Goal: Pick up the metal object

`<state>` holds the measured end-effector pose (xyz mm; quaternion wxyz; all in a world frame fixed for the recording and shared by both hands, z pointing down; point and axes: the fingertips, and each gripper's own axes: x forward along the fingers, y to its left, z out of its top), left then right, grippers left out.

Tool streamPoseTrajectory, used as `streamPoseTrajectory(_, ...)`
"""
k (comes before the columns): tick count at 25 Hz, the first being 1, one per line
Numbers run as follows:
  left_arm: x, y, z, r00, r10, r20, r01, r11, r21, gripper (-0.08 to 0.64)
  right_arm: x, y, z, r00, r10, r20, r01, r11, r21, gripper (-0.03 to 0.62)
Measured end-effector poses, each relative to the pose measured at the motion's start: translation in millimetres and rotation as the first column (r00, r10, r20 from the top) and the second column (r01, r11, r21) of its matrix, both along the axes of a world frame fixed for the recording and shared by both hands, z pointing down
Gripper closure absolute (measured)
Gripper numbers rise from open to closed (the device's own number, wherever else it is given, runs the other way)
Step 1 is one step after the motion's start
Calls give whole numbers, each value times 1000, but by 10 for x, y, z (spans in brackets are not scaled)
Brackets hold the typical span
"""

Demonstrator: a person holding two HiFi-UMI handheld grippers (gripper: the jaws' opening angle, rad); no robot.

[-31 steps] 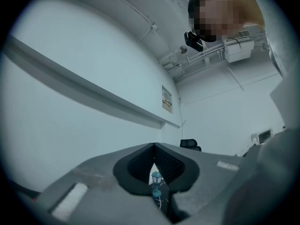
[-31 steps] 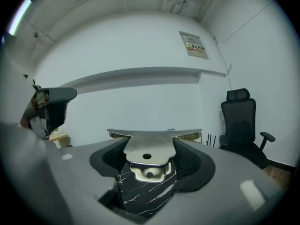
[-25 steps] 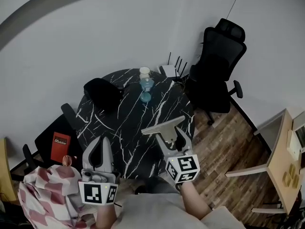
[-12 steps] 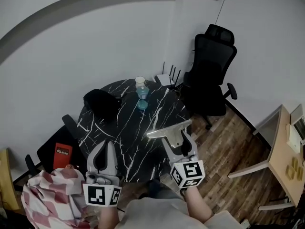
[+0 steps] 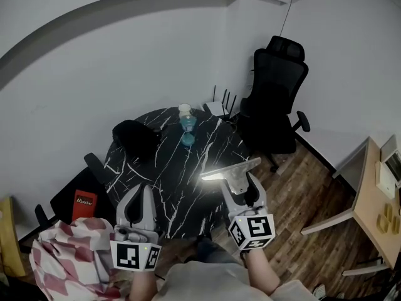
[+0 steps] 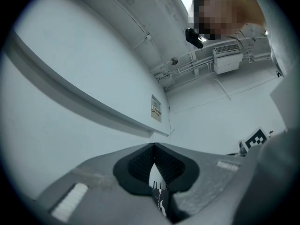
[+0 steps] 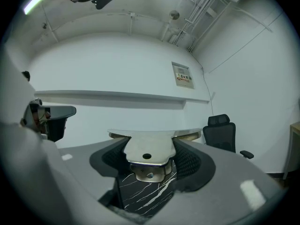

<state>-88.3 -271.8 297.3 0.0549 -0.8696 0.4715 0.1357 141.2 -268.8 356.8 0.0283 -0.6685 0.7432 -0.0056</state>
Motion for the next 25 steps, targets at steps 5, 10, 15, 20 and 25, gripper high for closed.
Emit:
streamPoseTrajectory(5, -11, 62, -23, 1000, 4, 3, -4, 1000, 6, 560, 52, 127, -94, 999, 33, -2, -33, 999, 28, 298)
streamPoseTrajectory(10, -42, 114, -51, 1000, 2, 7, -2, 1000, 15, 560, 97, 235, -158, 998, 59, -9, -59, 997, 53, 298)
streamPoseTrajectory(15, -60, 167, -36, 1000, 2, 13, -2, 1000, 15, 560, 88, 319, -186, 997, 74, -34, -71, 995, 71, 298)
streamPoseTrajectory(20, -86, 204, 7, 1000, -4, 10, 4, 1000, 2, 560, 55, 365, -200, 997, 72, -41, -69, 994, 81, 298)
streamPoseTrajectory(25, -94, 235, 19, 1000, -3, 10, 3, 1000, -2, 560, 38, 407, -219, 996, 76, -44, -72, 994, 86, 298)
